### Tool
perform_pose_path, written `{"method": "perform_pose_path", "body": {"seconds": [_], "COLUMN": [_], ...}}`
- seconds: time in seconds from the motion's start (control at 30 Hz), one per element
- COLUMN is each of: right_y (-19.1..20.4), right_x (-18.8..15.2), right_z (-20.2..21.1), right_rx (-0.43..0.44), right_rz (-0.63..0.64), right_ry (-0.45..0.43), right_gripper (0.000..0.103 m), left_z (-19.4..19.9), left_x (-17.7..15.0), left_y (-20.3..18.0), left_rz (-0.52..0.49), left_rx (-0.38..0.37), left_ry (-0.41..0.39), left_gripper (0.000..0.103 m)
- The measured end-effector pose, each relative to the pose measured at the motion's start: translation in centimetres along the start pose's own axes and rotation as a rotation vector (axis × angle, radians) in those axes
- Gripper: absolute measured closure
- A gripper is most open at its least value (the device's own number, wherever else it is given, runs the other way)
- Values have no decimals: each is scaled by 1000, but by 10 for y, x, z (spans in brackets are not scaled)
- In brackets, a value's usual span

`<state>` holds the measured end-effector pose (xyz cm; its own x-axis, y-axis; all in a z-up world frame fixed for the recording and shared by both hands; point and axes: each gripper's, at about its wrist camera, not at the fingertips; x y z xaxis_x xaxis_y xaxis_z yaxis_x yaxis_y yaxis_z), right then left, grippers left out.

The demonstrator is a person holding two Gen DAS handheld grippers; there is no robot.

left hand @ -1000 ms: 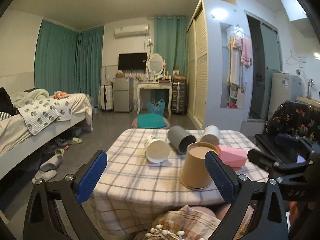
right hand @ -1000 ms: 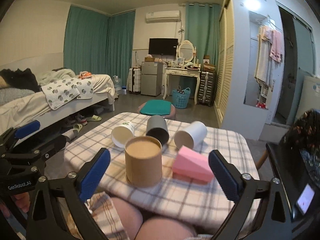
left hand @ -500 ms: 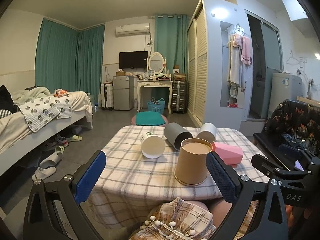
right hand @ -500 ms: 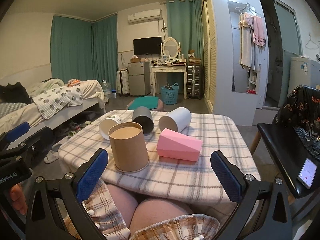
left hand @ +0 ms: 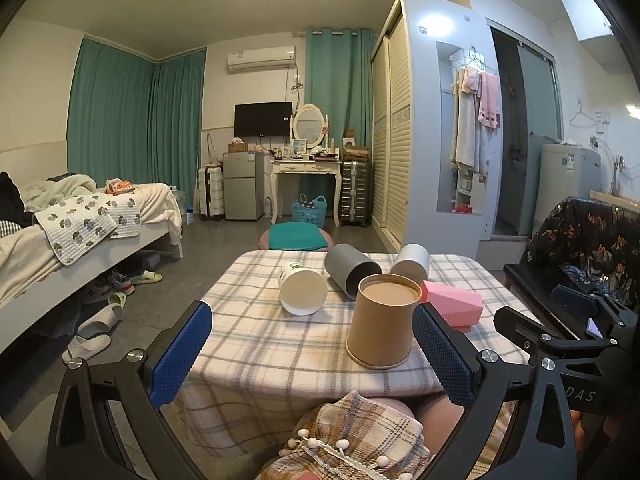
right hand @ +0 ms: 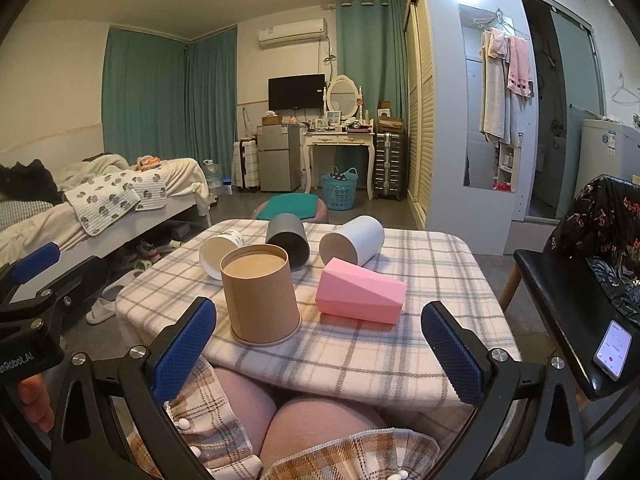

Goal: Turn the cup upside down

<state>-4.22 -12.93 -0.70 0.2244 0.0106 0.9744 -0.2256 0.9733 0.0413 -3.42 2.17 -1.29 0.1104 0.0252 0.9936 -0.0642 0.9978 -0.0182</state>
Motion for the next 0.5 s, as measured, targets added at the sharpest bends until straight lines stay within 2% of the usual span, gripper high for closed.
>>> {"method": "perform_pose_path", "body": {"seconds": [0.5], "right_y": [1], "right_x": [-6], "right_z": [-2], "right_rx": [3], "right_rz": [2], "right_ry": [17], "right_gripper": [0], "left_z": [4], "left_x": [0], "left_y": [5], "left_rz": [16], "left_rx": [0], "left_ry": [5], "left_gripper": [0]}}
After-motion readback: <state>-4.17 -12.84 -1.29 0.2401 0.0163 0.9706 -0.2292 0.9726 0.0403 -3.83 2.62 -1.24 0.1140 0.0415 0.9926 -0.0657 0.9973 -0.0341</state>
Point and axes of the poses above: each gripper's, at about its wrist camera, not at the fingertips, and z roughly against the way its jaws point, y to its left, x to its top, and after that the axes turned 11 degrees about -y, right-handed
